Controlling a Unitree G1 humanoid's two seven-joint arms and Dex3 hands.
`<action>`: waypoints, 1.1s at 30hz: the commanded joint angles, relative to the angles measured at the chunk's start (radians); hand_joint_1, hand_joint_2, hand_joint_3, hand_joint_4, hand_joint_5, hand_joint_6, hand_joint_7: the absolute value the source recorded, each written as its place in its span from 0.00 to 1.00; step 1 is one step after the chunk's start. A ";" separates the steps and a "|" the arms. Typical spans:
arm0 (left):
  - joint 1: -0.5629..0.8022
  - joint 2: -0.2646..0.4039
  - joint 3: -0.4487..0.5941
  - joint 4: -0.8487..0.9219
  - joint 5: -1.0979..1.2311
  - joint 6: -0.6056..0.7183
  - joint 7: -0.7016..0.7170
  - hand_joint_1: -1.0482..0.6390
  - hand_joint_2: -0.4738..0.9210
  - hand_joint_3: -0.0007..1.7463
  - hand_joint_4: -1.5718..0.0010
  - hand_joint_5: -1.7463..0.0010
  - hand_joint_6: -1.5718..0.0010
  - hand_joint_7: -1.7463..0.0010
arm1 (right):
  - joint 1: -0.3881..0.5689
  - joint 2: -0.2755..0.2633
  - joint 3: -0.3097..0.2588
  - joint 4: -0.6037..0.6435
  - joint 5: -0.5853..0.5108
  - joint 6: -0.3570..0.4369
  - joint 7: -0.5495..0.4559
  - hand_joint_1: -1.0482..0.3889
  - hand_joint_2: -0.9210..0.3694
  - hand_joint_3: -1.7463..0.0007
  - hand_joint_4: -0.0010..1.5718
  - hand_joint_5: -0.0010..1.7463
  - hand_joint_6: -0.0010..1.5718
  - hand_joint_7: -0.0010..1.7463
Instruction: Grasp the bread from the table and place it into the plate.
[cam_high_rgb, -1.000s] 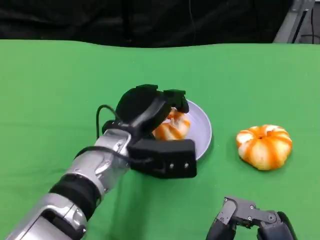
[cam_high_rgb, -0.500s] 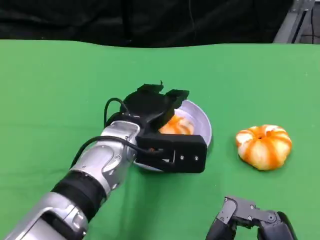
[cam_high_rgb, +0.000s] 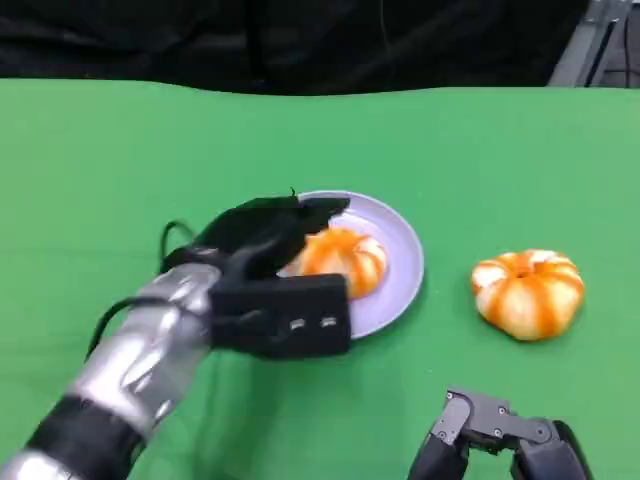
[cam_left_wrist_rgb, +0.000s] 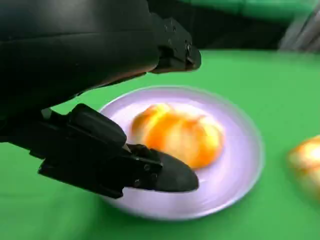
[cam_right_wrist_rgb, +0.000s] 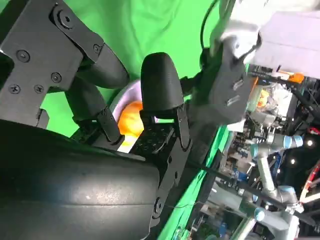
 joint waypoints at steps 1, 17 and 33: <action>0.163 0.008 0.134 -0.165 -0.152 -0.078 0.039 0.45 0.99 0.14 0.83 0.40 0.68 0.81 | 0.009 -0.002 0.000 -0.009 0.010 -0.007 -0.006 0.72 0.64 0.02 0.55 0.98 0.56 0.81; 0.739 -0.004 0.368 -0.574 -0.560 -0.257 -0.038 0.55 0.62 0.70 0.56 0.17 0.57 0.30 | 0.014 -0.007 -0.003 -0.020 0.011 -0.003 -0.004 0.73 0.62 0.04 0.53 0.98 0.55 0.80; 0.879 -0.070 0.366 -0.620 -0.524 -0.205 -0.055 0.58 0.57 0.88 0.49 0.00 0.52 0.11 | 0.013 -0.036 -0.042 -0.033 0.047 0.001 0.030 0.73 0.63 0.04 0.52 0.97 0.54 0.79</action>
